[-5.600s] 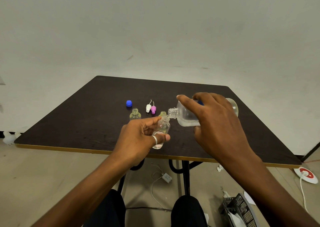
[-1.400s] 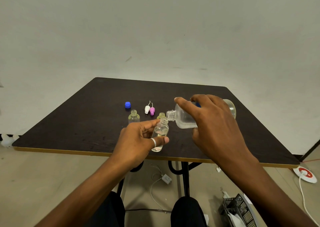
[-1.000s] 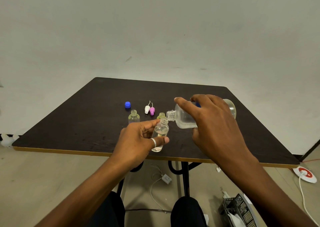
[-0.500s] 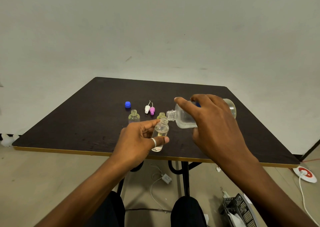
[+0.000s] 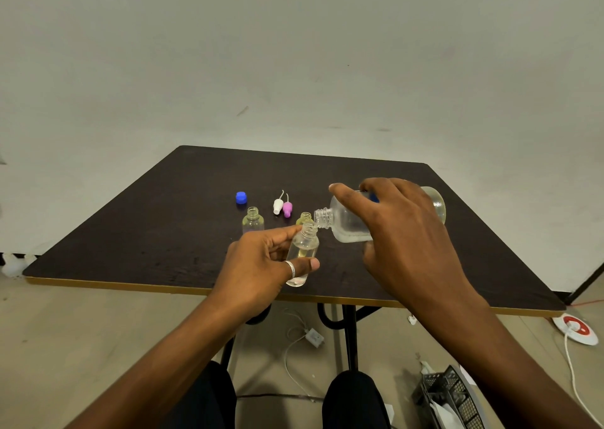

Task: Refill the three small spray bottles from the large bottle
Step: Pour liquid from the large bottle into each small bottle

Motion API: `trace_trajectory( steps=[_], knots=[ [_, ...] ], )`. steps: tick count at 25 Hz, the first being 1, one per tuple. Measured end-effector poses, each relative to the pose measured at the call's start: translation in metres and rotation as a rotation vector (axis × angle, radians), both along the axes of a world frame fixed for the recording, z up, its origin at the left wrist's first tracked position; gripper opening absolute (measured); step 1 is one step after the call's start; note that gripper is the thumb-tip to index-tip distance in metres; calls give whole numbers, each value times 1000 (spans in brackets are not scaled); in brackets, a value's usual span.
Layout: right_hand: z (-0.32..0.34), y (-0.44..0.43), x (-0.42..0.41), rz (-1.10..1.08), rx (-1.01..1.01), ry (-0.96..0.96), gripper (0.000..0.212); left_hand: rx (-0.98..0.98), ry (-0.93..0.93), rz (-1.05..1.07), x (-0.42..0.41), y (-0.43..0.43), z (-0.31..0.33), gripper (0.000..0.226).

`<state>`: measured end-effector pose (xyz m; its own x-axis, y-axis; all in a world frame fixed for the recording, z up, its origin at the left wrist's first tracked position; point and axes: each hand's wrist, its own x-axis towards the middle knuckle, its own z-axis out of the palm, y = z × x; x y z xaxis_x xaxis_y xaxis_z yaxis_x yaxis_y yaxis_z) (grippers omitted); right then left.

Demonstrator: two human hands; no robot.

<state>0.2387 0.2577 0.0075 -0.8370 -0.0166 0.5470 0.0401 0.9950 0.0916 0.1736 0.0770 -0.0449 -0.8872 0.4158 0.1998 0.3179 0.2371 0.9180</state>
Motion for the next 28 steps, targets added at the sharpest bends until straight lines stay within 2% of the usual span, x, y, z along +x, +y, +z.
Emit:
trace_trajectory(
  steps=[28],
  knots=[
    [0,1,-1,-3,-2,-21,87,2,2,-7,1,0,1,54]
  ],
)
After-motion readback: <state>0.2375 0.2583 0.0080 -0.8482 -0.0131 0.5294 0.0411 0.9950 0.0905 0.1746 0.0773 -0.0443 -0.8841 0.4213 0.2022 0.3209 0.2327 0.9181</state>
